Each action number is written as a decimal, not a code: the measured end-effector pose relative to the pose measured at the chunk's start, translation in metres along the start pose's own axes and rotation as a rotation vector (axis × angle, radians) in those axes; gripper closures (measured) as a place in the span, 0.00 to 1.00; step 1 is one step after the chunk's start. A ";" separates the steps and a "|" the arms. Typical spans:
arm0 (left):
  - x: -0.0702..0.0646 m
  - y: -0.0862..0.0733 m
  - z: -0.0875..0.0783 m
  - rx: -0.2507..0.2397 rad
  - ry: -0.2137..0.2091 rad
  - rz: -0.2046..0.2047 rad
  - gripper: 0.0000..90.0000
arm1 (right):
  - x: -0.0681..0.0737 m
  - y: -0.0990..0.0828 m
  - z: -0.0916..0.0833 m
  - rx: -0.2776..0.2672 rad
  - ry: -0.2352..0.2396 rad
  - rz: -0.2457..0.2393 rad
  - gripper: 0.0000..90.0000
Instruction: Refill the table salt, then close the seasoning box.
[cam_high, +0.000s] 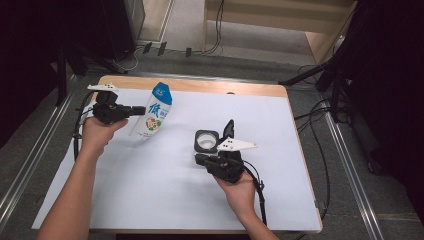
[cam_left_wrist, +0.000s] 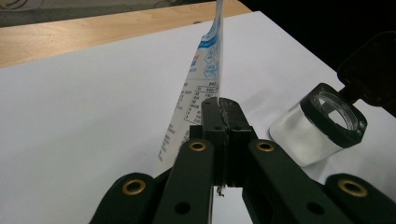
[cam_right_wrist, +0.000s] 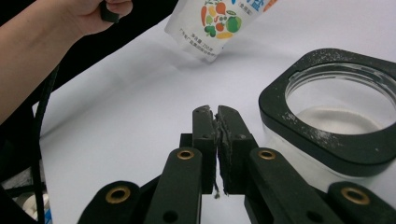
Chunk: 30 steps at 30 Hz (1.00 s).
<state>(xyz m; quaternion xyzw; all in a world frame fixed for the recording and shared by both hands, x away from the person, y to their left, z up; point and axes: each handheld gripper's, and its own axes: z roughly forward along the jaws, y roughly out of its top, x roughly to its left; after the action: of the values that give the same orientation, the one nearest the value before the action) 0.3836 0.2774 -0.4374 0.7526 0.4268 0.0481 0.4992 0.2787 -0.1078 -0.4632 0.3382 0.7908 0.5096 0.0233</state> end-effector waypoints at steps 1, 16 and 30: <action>-0.002 -0.001 -0.003 0.004 0.001 -0.002 1.00 | -0.001 -0.001 -0.001 0.005 -0.001 -0.006 0.97; -0.015 -0.034 -0.032 0.000 0.042 0.006 1.00 | -0.011 -0.010 -0.021 0.049 0.029 -0.016 0.98; -0.019 -0.055 -0.044 -0.004 0.071 -0.002 1.00 | -0.036 -0.015 -0.042 0.052 -0.043 0.024 0.99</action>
<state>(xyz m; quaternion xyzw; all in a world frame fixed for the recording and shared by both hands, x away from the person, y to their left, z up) 0.3169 0.3029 -0.4519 0.7489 0.4448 0.0752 0.4854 0.2834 -0.1649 -0.4664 0.3592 0.7990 0.4816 0.0255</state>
